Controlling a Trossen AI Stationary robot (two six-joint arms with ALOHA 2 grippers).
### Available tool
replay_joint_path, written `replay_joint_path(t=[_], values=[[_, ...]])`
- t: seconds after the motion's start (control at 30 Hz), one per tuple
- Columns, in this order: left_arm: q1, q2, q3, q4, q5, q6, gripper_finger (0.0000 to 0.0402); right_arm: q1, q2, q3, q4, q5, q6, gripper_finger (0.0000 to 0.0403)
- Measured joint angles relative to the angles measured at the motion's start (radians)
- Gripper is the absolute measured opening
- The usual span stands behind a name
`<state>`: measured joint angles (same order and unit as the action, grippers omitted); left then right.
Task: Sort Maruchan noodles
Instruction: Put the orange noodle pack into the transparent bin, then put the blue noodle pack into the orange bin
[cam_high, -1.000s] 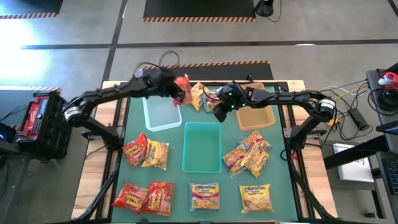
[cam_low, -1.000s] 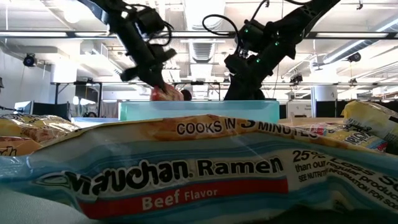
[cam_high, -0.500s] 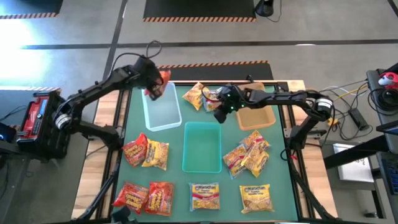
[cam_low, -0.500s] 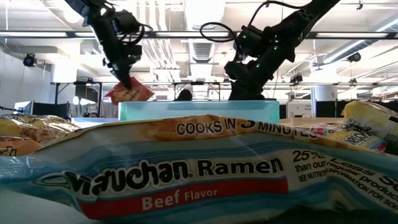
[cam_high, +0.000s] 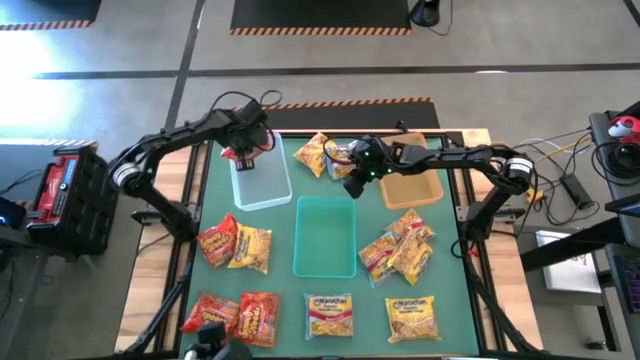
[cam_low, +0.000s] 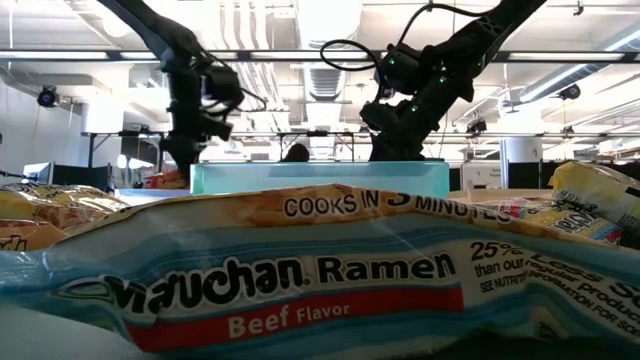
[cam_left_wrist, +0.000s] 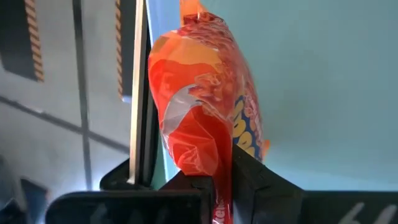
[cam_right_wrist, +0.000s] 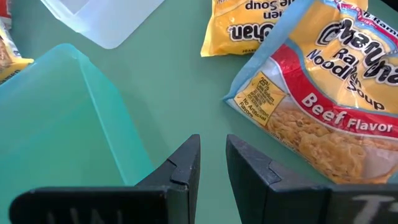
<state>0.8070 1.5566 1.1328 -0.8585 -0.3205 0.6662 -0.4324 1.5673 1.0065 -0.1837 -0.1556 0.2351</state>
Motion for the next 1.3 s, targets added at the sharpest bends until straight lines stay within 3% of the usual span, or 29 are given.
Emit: replay_joint_path(t=[0.13, 0.43, 0.67, 0.93, 1.03, 1.17, 1.23, 1.3], values=[[0.0, 0.021, 0.0, 0.001, -0.062, -0.02, 0.0037, 0.0, 0.0, 0.0, 0.0, 0.0, 0.011, 0.0068], [0.0, 0.016, 0.0, 0.027, -0.036, -0.097, 0.0091, 0.0, 0.0, 0.0, 0.0, 0.0, 0.015, 0.0068], [0.0, -0.004, 0.002, 0.099, -0.147, -0.131, 0.0127, -0.002, 0.0, 0.0, 0.0, 0.0, 0.001, 0.0068], [-0.003, -0.02, 0.14, 0.056, -0.11, -0.311, 0.0139, -0.035, -0.009, -0.001, -0.016, 0.0, -0.077, 0.0068], [-0.003, -0.021, 0.206, 0.029, 0.05, -0.476, 0.0139, -0.054, -0.009, -0.001, -0.022, 0.0, -0.104, 0.0068], [-0.008, -0.021, 0.24, 0.091, 0.507, -0.704, 0.0139, -0.081, -0.008, -0.001, -0.021, 0.0, -0.16, 0.0068], [-0.03, -0.02, 0.232, 0.172, 0.688, -0.786, 0.0139, -0.096, -0.008, -0.001, -0.021, 0.0, -0.191, 0.0068], [-0.072, -0.015, 0.215, 0.258, 0.727, -0.869, 0.0139, -0.113, -0.008, -0.001, -0.021, 0.003, -0.224, 0.0068]])
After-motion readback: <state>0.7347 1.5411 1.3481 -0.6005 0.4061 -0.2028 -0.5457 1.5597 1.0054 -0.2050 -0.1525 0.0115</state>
